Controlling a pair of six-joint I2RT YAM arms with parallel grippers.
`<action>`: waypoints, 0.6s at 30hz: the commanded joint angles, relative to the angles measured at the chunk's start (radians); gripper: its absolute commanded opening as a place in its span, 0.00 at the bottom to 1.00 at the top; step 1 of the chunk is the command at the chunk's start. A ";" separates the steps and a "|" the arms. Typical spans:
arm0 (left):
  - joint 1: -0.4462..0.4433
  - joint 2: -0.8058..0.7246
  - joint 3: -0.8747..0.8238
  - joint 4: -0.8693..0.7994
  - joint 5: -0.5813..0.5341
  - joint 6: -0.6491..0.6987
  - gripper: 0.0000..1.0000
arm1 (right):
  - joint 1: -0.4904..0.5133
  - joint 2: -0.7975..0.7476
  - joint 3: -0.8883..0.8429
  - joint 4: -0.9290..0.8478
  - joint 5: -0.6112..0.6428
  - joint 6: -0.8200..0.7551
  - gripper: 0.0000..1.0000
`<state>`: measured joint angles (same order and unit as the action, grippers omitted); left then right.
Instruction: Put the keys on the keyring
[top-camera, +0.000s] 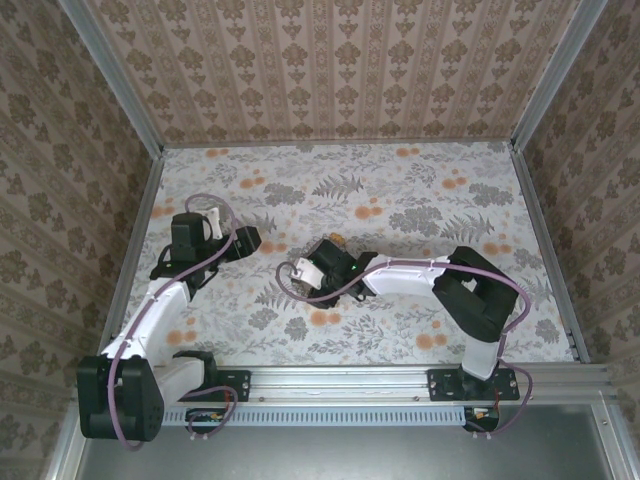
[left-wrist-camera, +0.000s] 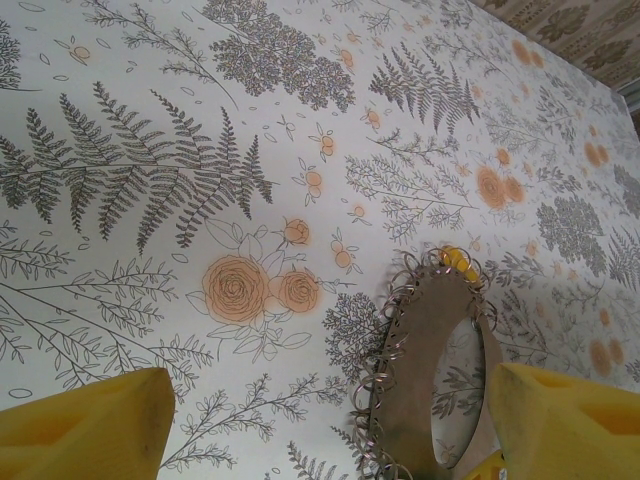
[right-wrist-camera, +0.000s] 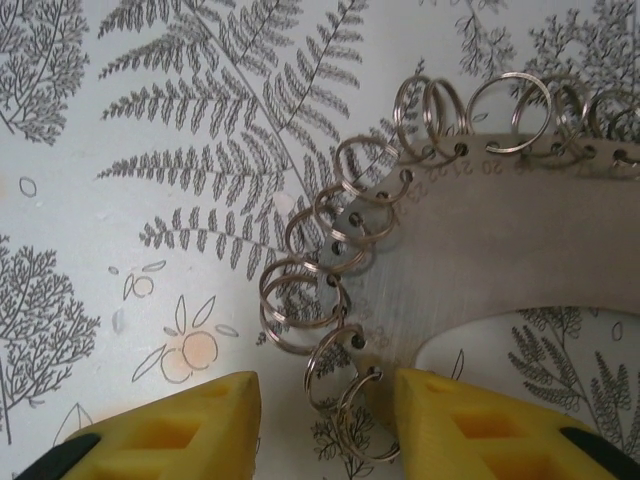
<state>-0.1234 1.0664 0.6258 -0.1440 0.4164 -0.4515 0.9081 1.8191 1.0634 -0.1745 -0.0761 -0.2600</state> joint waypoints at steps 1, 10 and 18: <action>0.007 -0.017 0.015 -0.020 0.016 0.022 0.83 | 0.006 0.024 0.026 0.012 0.040 -0.012 0.37; 0.008 -0.023 0.015 -0.022 0.018 0.022 0.83 | 0.010 0.034 0.034 -0.004 0.028 -0.028 0.36; 0.010 -0.025 0.015 -0.020 0.020 0.021 0.83 | 0.014 0.060 0.046 -0.007 0.057 -0.041 0.36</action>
<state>-0.1226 1.0645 0.6258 -0.1440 0.4202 -0.4515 0.9157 1.8538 1.0817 -0.1638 -0.0521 -0.2852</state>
